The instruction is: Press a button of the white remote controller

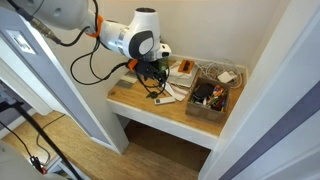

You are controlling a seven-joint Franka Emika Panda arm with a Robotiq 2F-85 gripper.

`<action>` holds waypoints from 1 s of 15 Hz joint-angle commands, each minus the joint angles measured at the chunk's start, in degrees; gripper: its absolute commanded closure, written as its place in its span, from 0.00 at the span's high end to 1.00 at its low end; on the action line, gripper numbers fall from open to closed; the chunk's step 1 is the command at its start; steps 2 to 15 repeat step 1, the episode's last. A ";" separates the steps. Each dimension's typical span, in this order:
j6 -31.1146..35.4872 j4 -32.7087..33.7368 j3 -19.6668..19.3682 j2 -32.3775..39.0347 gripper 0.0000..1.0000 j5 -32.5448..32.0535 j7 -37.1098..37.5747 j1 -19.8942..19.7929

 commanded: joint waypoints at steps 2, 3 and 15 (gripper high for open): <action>-0.18 0.10 0.02 -0.02 1.00 -0.03 0.02 -0.03; -0.18 0.10 0.02 -0.02 1.00 -0.03 0.02 -0.03; -0.18 0.10 0.02 -0.02 1.00 -0.03 0.02 -0.03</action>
